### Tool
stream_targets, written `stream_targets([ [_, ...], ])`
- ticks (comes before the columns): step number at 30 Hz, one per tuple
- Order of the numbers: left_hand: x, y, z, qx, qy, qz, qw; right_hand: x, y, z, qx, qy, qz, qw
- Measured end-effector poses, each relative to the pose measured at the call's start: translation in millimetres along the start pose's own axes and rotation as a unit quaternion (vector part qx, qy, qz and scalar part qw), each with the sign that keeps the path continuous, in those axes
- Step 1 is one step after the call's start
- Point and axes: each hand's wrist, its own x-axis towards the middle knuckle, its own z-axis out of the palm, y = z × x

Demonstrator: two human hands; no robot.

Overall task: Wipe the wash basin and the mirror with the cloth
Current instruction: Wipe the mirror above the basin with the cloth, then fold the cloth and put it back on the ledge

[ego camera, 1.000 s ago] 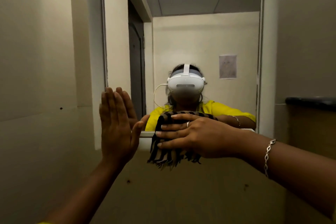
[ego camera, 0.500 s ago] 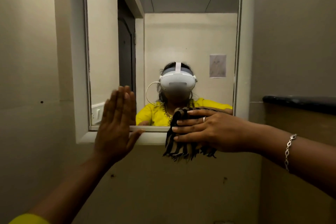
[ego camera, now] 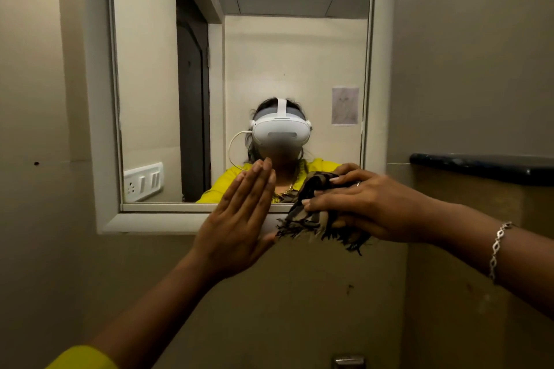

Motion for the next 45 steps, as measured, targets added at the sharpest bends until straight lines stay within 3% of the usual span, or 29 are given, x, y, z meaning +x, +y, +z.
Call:
stream_targets([
  [11,0,-1,-4,0.018,-0.002,0.021,1.000,-39,-12,22,-0.027,0.170,0.118,0.978],
  [18,-2,-2,-6,0.001,-0.023,0.034,0.999,-44,-26,36,-0.211,0.217,0.140,0.943],
  [22,-1,-3,-11,-0.023,-0.038,0.029,0.999,-47,-38,41,-0.243,0.230,0.206,0.919],
  [26,1,1,-13,-0.058,-0.031,0.008,0.998,-47,-51,27,-0.129,0.218,0.306,0.918],
  [28,8,6,-18,-0.092,-0.014,0.009,0.996,-52,-54,15,0.023,0.190,0.370,0.909],
  [30,19,16,-25,-0.150,0.001,0.010,0.989,-58,-55,1,0.255,0.163,0.416,0.858],
  [33,41,36,-37,-0.311,0.014,-0.034,0.950,-67,-55,-20,0.457,0.149,0.427,0.766],
  [37,70,60,-66,-0.528,-0.010,-0.120,0.841,-70,-64,-37,0.613,0.119,0.390,0.677],
  [40,79,68,-77,-0.639,-0.060,-0.171,0.747,-67,-69,-44,0.665,0.111,0.379,0.634],
  [42,81,69,-82,-0.675,-0.097,-0.185,0.707,-65,-71,-46,0.664,0.106,0.385,0.632],
  [45,83,70,-91,-0.647,-0.107,-0.199,0.728,-63,-77,-48,0.564,0.095,0.411,0.710],
])
